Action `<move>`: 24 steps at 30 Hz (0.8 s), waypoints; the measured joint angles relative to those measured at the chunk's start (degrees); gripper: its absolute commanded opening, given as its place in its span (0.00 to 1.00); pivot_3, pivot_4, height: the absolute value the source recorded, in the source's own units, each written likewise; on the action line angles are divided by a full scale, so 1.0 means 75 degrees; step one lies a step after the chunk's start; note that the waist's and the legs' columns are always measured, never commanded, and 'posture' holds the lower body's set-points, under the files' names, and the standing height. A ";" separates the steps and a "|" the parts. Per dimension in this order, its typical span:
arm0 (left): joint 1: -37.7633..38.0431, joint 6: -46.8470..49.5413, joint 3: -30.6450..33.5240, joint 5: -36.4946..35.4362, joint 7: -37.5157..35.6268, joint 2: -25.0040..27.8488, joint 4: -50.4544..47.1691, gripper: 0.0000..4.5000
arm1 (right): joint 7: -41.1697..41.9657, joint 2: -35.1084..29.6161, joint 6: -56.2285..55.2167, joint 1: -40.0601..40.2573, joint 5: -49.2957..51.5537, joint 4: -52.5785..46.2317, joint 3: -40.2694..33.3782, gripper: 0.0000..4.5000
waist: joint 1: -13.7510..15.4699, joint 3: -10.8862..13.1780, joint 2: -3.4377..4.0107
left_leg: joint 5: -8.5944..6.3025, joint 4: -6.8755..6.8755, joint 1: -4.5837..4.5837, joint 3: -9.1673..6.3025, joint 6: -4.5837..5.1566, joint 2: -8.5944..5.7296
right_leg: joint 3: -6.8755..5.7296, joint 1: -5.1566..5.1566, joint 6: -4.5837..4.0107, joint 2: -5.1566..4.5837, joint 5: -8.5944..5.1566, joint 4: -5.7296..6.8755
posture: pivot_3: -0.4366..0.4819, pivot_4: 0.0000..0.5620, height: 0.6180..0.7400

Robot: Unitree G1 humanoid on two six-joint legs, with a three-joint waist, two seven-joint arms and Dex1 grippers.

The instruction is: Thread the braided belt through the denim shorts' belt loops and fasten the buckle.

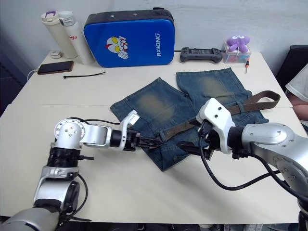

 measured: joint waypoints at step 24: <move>0.0459 0.0053 0.0392 -0.2380 0.1675 -0.0178 0.1131 0.34 | -0.0029 0.0125 -0.0041 -0.0002 -0.0617 0.0005 0.0100 1.00 | 0.0033 0.0001 -0.0002 | -0.0002 0.0002 -0.0014 -0.0002 0.0003 -0.0001 | -0.0001 -0.0010 0.0000 -0.0005 0.0000 -0.0007 | 0.48 0.27 0.99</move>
